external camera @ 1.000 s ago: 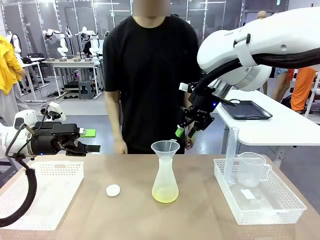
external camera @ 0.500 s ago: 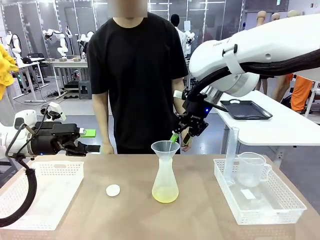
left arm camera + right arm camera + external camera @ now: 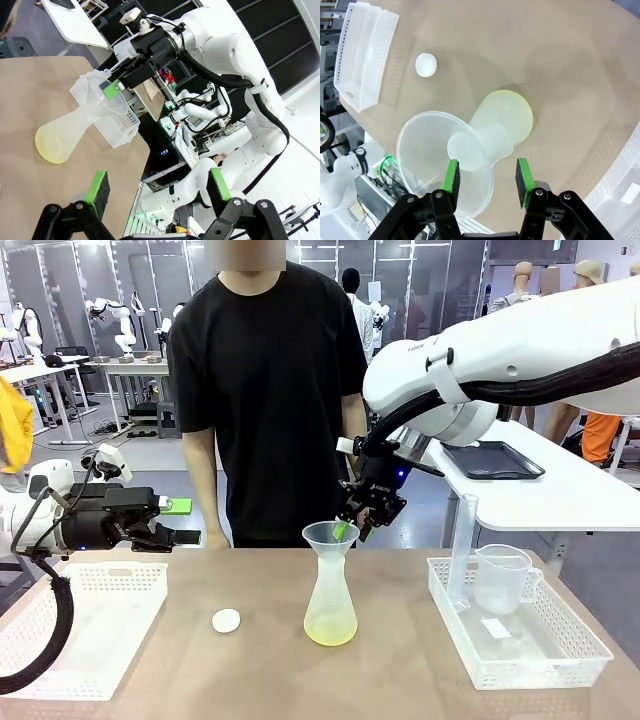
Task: Prepare the solutions needed for the experiment.
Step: Once the solution is in the Big flask , pick up the Plastic Funnel and place it back into the right Organizing basket.
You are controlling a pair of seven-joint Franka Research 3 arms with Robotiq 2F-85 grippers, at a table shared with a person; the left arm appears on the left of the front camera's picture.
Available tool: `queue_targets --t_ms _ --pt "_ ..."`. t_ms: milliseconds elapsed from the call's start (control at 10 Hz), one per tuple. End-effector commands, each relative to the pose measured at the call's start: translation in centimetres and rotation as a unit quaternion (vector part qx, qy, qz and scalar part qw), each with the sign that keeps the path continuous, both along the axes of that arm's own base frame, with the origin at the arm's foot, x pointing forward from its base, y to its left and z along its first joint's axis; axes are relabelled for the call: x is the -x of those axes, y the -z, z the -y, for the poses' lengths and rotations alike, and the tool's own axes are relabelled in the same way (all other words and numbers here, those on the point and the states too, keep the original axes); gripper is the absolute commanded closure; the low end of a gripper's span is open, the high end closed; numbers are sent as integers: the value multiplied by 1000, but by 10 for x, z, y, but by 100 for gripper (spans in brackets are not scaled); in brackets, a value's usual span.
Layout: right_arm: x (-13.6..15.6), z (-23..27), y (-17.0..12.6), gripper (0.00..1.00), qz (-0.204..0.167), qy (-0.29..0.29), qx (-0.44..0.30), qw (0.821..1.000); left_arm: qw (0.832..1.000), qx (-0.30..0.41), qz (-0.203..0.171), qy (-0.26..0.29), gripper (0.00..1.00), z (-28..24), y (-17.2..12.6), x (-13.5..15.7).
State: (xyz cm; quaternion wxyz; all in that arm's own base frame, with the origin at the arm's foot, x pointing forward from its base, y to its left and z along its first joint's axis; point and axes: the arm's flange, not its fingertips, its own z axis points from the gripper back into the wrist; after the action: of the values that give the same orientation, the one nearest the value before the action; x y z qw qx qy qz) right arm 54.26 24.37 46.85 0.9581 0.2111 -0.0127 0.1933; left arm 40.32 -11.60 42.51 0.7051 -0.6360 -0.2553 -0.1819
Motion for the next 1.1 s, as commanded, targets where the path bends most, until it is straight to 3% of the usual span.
queue_targets --t_ms 0,100,400,500,600,700,800,900,1000 --pt "-3 -7 -4 42 -12 11 11 1000 1000 12 -3 0 0 1 -2 -1" --pt "-1 -5 -3 42 -23 12 18 1000 1000 12 -3 0 0 1 -2 -1" --pt "5 -3 -5 74 -23 2 20 1000 1000 12 -3 0 0 1 -2 -1" --pt "6 -3 -6 68 -25 0 19 1000 1000 12 -3 0 0 1 -2 -1" --pt "7 -3 -5 94 -25 0 16 1000 1000 12 -3 0 0 1 -2 -1" --pt "7 -3 -5 88 -31 0 13 999 1000 12 -3 0 0 1 -2 -1" --pt "6 -3 -5 100 -30 0 12 999 1000 12 -3 0 0 1 -2 -1" --pt "6 -3 -4 88 -33 2 9 999 1000 12 -3 0 0 1 -2 -1" --pt "6 -3 -5 100 -32 2 8 999 1000 12 -3 0 0 1 -2 -1"
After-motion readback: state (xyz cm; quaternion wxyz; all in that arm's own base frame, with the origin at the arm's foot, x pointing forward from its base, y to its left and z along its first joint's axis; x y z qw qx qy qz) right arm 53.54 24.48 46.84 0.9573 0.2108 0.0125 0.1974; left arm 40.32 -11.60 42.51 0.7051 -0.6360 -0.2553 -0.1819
